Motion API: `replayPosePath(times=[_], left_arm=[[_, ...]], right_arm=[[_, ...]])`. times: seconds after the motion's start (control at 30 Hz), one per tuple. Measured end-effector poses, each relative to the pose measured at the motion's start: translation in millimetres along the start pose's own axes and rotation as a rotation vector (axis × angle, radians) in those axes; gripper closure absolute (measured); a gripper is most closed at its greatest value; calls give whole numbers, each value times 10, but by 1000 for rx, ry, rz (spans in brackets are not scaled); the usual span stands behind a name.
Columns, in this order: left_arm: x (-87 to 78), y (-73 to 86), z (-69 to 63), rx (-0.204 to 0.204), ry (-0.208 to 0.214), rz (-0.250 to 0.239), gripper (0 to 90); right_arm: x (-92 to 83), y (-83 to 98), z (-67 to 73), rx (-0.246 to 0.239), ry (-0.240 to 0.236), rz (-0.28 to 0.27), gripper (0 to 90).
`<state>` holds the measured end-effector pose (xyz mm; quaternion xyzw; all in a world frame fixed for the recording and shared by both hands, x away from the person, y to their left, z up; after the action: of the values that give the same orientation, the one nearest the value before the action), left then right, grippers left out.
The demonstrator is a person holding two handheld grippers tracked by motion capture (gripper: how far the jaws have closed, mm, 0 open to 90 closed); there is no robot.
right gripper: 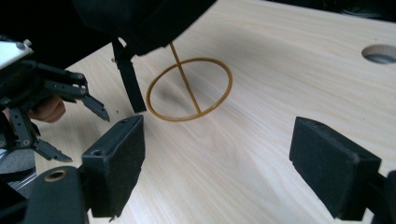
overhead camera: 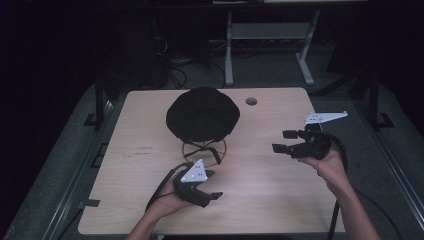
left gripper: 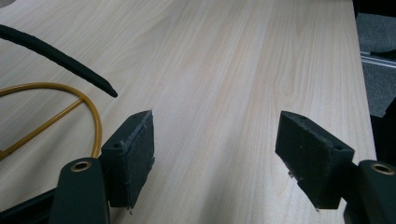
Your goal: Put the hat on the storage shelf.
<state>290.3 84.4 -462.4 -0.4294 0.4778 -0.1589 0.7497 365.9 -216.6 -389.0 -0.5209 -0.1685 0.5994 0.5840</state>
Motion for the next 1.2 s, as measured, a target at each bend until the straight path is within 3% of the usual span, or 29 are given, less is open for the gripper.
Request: replayPosePath(times=[0.83, 1.13, 1.2], left_arm=[[0, 19, -7, 5, 2, 12, 279], [1, 25, -6, -1, 3, 11, 279], [-2, 26, -6, -1, 5, 9, 278]], right_arm=[[-52, 508, -77, 67, 12, 17, 175], [-89, 679, -63, 74, 19, 9, 175], [-97, 763, -43, 62, 40, 20, 176]])
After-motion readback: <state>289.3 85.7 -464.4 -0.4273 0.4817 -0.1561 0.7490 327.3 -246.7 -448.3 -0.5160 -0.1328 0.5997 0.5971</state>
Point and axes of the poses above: each handheld gripper's, and its own axes: x roughly forward along the jaws, y roughly out of its underside, z roughly to its left, the point moved 5 cm from there along x, roughly forward along the jaws, and after that the axes turned 14 degrees about -y, right-handed, at the moved point
